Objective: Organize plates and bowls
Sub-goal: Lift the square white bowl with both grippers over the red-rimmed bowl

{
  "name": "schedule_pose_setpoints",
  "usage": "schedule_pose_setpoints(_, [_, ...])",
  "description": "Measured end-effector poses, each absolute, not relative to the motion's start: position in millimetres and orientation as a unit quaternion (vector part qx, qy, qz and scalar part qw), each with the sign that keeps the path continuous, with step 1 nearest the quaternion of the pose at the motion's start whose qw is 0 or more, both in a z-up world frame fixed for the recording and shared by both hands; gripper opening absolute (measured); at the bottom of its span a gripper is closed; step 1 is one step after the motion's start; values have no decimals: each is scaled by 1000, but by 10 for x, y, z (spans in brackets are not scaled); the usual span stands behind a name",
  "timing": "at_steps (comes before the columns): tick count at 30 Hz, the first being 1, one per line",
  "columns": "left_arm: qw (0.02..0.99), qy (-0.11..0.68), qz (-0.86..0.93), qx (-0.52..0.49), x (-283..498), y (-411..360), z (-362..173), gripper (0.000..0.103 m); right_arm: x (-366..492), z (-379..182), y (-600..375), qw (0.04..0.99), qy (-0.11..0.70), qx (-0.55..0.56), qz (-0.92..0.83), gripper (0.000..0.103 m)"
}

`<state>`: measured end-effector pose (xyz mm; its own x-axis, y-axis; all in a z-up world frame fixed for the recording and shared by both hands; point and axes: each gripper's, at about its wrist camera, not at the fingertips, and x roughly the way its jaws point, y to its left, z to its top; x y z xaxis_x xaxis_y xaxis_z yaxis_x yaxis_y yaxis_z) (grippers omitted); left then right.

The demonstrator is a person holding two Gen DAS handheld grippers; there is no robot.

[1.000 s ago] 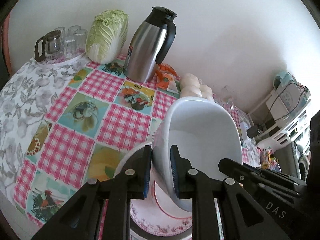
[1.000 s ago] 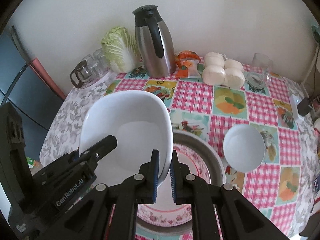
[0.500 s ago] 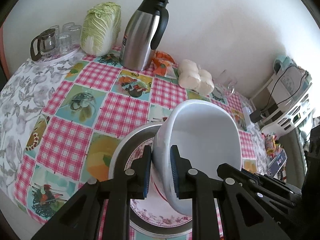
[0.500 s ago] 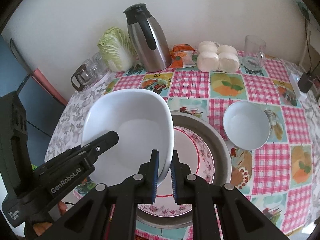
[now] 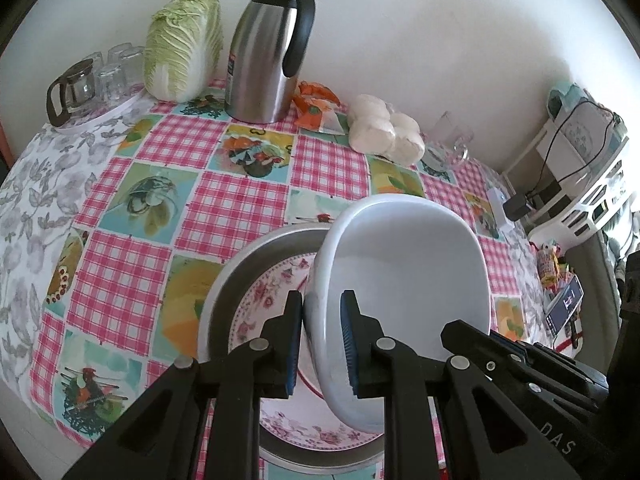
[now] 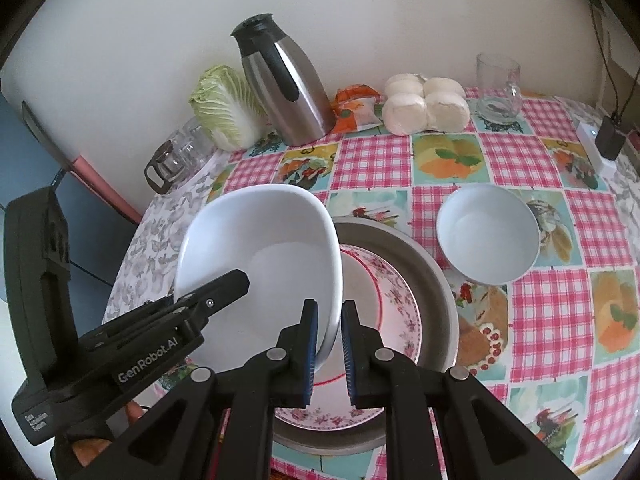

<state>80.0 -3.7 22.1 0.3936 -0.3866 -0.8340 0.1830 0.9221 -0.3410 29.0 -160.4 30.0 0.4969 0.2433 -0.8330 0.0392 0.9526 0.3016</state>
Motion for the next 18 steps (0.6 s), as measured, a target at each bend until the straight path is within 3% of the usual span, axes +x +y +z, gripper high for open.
schedule_pose_setpoints(18, [817,547,-169,-75,805,-128,109,19,273,124,-1664,837,522,152,56,15])
